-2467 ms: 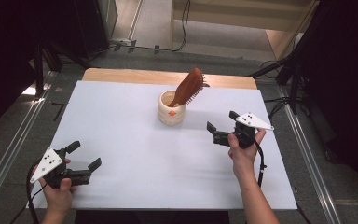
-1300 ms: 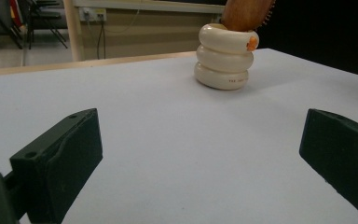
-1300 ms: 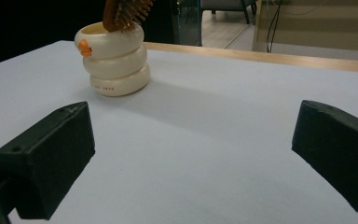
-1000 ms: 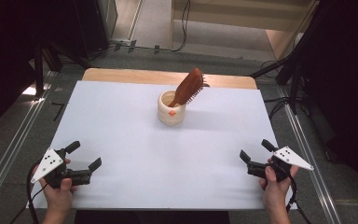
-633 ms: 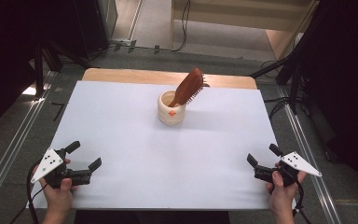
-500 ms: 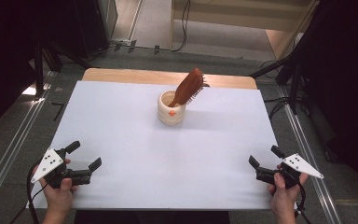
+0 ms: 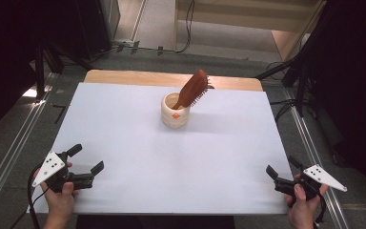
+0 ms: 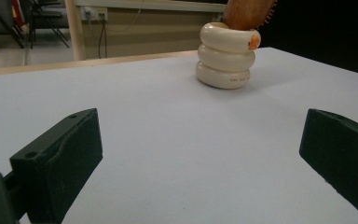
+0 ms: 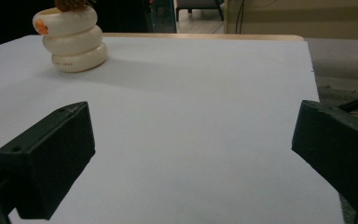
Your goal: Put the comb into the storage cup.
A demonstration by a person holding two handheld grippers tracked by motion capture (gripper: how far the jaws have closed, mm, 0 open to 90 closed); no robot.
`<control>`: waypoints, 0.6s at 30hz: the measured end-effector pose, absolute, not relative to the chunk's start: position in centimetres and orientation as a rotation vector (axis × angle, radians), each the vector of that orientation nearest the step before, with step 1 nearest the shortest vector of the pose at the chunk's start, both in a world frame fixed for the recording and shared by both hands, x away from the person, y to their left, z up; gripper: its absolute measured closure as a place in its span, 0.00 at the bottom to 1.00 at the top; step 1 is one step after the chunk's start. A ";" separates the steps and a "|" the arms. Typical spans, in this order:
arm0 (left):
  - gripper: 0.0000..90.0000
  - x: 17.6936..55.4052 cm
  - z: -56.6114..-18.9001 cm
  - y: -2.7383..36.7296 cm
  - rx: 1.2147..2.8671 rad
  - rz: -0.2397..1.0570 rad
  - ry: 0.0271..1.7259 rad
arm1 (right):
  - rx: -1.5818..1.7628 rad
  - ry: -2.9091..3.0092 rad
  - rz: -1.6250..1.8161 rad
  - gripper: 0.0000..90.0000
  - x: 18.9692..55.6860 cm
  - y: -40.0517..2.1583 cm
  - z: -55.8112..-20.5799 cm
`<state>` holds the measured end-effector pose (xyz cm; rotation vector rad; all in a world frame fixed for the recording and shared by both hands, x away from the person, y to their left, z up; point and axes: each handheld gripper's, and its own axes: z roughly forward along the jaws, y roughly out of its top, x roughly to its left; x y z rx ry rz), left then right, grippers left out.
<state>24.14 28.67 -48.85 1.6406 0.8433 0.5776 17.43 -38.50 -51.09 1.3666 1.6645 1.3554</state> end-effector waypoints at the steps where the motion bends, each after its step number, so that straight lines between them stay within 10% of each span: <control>1: 0.00 24.1 -48.8 28.7 1.638 0.574 0.847 | 1.366 1.664 1.350 0.00 17.4 -38.7 -51.2; 18: 0.00 24.3 -48.9 28.8 1.634 0.569 0.852 | 1.373 1.671 1.355 0.00 17.6 -39.1 -51.9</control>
